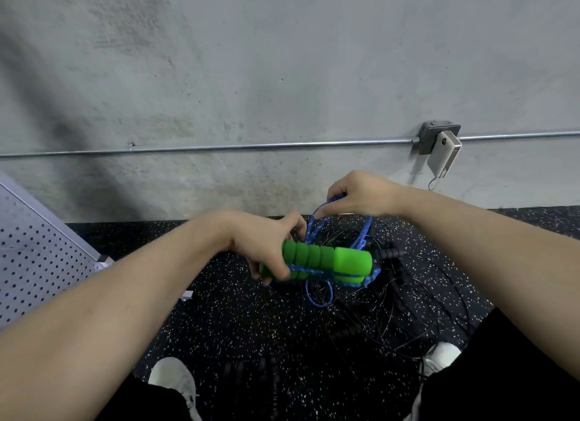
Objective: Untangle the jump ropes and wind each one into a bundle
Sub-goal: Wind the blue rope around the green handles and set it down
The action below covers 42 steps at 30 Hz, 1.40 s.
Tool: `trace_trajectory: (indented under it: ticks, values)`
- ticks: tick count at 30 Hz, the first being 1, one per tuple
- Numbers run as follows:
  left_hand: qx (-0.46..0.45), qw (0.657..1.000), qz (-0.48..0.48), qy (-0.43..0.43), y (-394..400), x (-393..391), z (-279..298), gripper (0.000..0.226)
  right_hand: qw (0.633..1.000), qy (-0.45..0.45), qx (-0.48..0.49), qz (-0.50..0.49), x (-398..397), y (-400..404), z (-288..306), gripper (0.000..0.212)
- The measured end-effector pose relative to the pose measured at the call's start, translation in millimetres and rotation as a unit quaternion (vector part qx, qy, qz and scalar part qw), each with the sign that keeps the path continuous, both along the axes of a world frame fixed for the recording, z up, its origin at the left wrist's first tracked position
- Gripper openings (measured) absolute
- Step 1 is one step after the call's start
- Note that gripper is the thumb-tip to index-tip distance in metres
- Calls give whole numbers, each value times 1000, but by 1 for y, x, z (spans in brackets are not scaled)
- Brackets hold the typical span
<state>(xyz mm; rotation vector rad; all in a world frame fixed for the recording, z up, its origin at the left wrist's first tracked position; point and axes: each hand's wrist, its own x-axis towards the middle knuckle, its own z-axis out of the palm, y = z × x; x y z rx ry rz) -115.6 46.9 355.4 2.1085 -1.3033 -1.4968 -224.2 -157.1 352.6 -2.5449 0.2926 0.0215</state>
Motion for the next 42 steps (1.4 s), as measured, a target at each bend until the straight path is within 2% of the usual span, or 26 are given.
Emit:
trace_trajectory:
  ticks: [3,5,9,13,14,16,19,22,25,27,31,35,38,42]
  values:
    - [30,997,32,-70,-9,-3,-13,80,1000,-7,7,4,5,13,2,35]
    - [30,991,78,-103,-11,0,-17,83,1000,-18,17,9,9,23,5,30]
    - [14,971,161,-174,-9,13,-11,62,1000,3,20,9,12,30,9,26]
    - [-9,942,204,-266,-1,26,-9,41,997,63,53,11,7,32,7,38]
    - [-29,936,234,-263,-1,28,-12,38,996,65,64,9,6,34,5,41]
    - [-87,923,334,-170,-1,32,-20,40,995,51,89,13,7,40,1,43]
    - [-174,877,448,3,-3,34,-22,47,989,36,139,41,7,49,-1,38]
    - [-240,823,499,128,-7,32,-13,41,979,29,199,33,6,47,0,27]
    - [-273,777,516,235,-7,30,-2,37,973,55,221,33,3,40,-4,30]
    - [-290,759,507,286,-5,30,4,34,971,80,222,34,2,34,-8,32]
    - [-283,791,436,323,5,24,18,24,966,88,241,26,-3,24,-13,37]
    - [-292,817,361,342,12,18,25,38,958,103,267,24,-9,20,-13,42]
    - [-299,829,345,323,11,15,26,38,968,117,222,-2,-13,17,-14,43]
    - [-318,822,352,316,7,13,22,43,979,112,167,-41,-15,12,-15,44]
